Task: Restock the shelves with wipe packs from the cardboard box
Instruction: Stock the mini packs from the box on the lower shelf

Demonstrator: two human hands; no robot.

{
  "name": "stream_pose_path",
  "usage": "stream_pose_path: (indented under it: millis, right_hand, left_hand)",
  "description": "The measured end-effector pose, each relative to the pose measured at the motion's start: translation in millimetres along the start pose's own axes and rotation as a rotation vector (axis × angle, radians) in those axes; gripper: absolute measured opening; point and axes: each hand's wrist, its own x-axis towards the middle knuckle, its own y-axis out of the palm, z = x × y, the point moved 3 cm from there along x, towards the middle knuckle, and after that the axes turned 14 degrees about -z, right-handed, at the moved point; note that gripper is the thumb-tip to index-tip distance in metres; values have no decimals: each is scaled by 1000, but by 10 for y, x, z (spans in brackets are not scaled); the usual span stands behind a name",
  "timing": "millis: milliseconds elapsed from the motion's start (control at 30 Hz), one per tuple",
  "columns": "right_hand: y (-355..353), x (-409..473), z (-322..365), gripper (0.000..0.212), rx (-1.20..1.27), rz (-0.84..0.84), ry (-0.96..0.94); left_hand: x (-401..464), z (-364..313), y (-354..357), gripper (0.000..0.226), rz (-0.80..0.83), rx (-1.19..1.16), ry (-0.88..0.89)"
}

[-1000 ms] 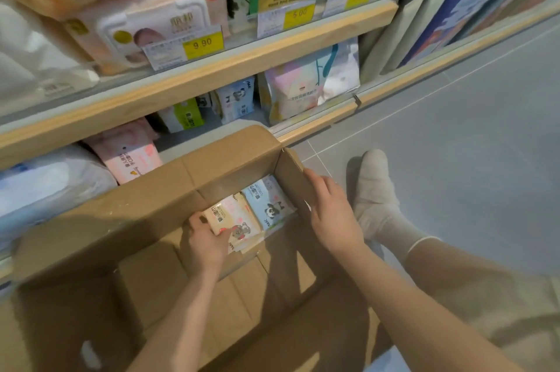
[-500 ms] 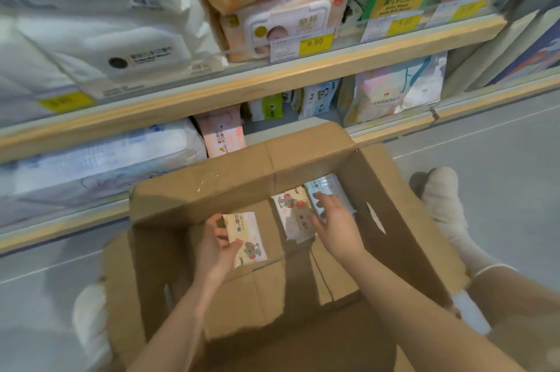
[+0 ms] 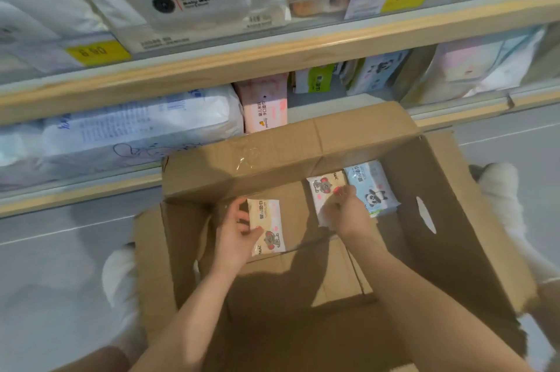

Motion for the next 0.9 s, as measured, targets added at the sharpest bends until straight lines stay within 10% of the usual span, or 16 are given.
stream_pose_path:
  millis: [600, 900]
  right_hand:
    - [-1476, -64, 353, 15, 344, -68, -376]
    - [-2073, 128, 905, 14, 486, -188, -502]
  left_hand:
    - [-243, -1256, -176, 85, 102, -101, 321]
    - [91, -1426, -127, 100, 243, -32, 189]
